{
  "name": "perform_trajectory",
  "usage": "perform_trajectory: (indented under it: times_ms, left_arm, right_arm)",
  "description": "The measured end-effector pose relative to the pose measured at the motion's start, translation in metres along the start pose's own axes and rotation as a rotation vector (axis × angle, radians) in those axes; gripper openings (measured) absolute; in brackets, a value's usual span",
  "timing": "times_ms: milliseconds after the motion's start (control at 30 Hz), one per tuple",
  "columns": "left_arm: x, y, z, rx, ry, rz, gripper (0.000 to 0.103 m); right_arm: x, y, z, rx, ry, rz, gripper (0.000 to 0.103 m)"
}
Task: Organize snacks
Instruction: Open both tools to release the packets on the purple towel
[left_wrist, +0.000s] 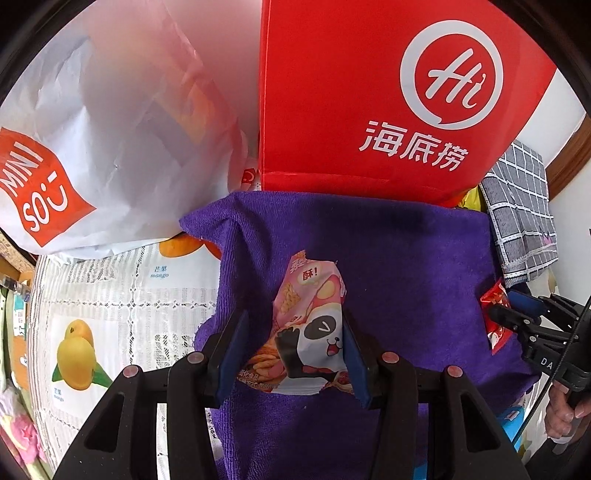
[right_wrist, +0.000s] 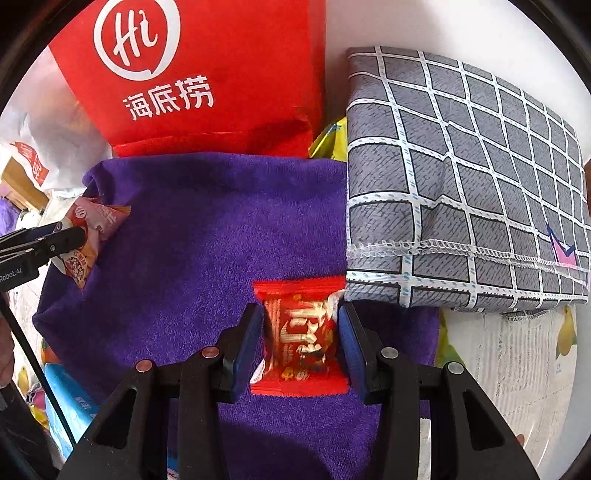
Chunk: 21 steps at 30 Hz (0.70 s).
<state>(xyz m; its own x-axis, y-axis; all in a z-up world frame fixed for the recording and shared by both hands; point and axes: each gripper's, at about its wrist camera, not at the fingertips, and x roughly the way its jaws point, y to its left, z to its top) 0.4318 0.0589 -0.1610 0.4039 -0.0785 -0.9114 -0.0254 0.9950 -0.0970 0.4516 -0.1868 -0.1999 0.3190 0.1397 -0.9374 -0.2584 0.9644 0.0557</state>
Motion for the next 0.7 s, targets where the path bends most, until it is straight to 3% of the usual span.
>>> perform_trajectory:
  times_ms: [133, 200, 300, 533, 700]
  left_arm:
    - [0.000, -0.001, 0.001, 0.017, 0.014, -0.026, 0.052]
    - [-0.005, -0.009, 0.001, 0.050, 0.018, -0.035, 0.065]
    - [-0.020, -0.013, -0.001, 0.054, -0.024, -0.022, 0.072]
    - [-0.068, -0.013, -0.015, 0.041, -0.085, -0.024, 0.072]
    - [-0.109, -0.008, -0.040, 0.031, -0.145, -0.026, 0.072]
  right_arm:
    - [-0.012, -0.002, 0.002, -0.005, -0.009, 0.009, 0.046]
    - [-0.022, -0.003, 0.003, -0.014, -0.019, 0.016, 0.050]
    - [-0.041, -0.001, 0.004, -0.035, -0.046, 0.008, 0.051]
    - [-0.110, 0.003, -0.005, -0.008, -0.193, -0.017, 0.076]
    - [-0.151, 0.008, -0.033, -0.013, -0.278, -0.038, 0.079]
